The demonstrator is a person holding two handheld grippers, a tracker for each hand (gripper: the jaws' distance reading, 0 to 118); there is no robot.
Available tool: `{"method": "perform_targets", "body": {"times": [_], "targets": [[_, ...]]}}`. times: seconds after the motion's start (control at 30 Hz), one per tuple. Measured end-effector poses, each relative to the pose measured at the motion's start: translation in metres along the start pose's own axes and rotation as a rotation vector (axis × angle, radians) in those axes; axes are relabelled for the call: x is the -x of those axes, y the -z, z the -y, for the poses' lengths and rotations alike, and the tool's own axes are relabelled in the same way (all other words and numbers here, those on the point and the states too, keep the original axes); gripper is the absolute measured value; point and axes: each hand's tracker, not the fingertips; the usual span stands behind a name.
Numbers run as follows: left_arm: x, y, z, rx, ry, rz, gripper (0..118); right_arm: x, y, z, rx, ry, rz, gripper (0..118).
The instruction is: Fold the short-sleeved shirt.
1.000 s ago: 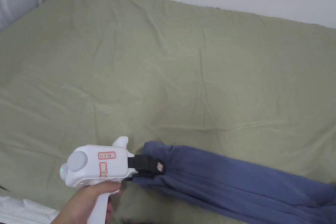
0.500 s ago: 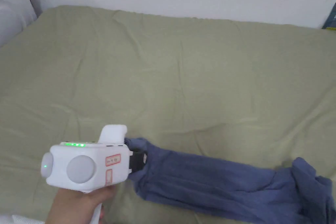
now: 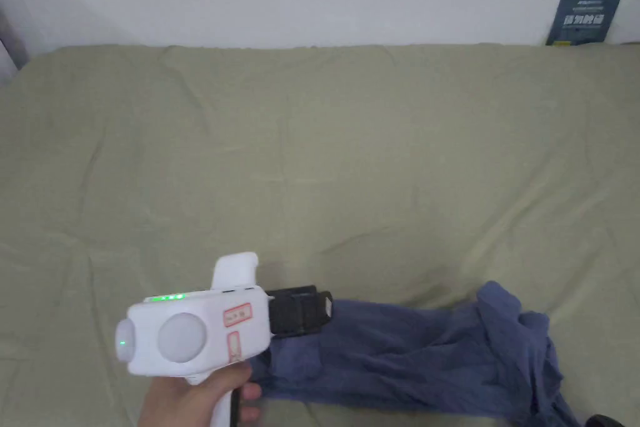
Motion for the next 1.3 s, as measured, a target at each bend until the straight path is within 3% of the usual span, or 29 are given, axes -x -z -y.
{"method": "perform_targets", "body": {"times": [0.1,0.2,0.23,0.3,0.33,0.5,0.57,0.67,0.77,0.9,1.07,1.13,1.17,1.2,1.23,1.27,1.3], "targets": [[0.023,-0.038,-0.011,-0.118,-0.01,-0.085,118,0.0,0.007,0.003,0.001,0.012,-0.016,0],[0.048,-0.016,-0.012,0.017,-0.045,-0.194,117,-0.001,0.013,0.009,0.026,0.042,-0.043,0],[0.052,-0.006,-0.008,0.063,-0.073,-0.18,97,0.002,0.015,0.01,0.032,0.045,-0.05,0],[0.048,0.025,0.003,0.131,-0.094,-0.186,8,0.003,0.014,0.012,0.035,0.04,-0.051,0],[0.04,0.041,0.012,0.133,-0.069,-0.261,1,0.002,0.012,0.012,0.034,0.039,-0.046,0],[-0.022,0.081,0.04,0.195,-0.095,0.005,1,-0.008,0.005,0.013,0.032,0.075,-0.01,0],[-0.05,0.101,0.043,0.236,0.029,0.005,1,-0.015,0.005,0.015,0.041,0.084,0.007,0],[-0.058,0.126,0.047,0.263,0.046,-0.041,1,-0.022,0.007,0.016,0.054,0.095,0.023,0],[-0.048,0.118,0.037,0.245,0.003,-0.012,1,-0.024,0.004,0.014,0.05,0.104,0.025,0],[-0.046,0.027,0.013,0.075,0.095,0.049,1,-0.017,0.005,0.013,0.045,0.088,0.013,0],[-0.007,-0.042,0.007,-0.024,0.175,-0.16,1,0.001,0.023,0.013,0.077,0.057,-0.029,0],[0.009,-0.046,0.009,-0.028,0.17,-0.129,2,0.01,0.026,0.012,0.088,0.061,-0.07,0],[0.019,-0.047,0.008,-0.038,0.103,-0.085,10,0.013,0.028,0.012,0.092,0.061,-0.081,0],[0.032,-0.05,0.006,-0.039,0.04,-0.03,34,0.018,0.028,0.011,0.093,0.052,-0.08,0],[0.047,-0.048,0.005,-0.032,-0.04,0.042,93,0.022,0.027,0.011,0.09,0.041,-0.078,0],[0.066,-0.042,0.004,0.001,-0.136,0.105,118,0.025,0.026,0.011,0.086,0.036,-0.078,0],[0.08,-0.042,0.009,-0.104,-0.229,0.157,118,0.027,0.024,0.01,0.084,0.037,-0.079,0]]}}
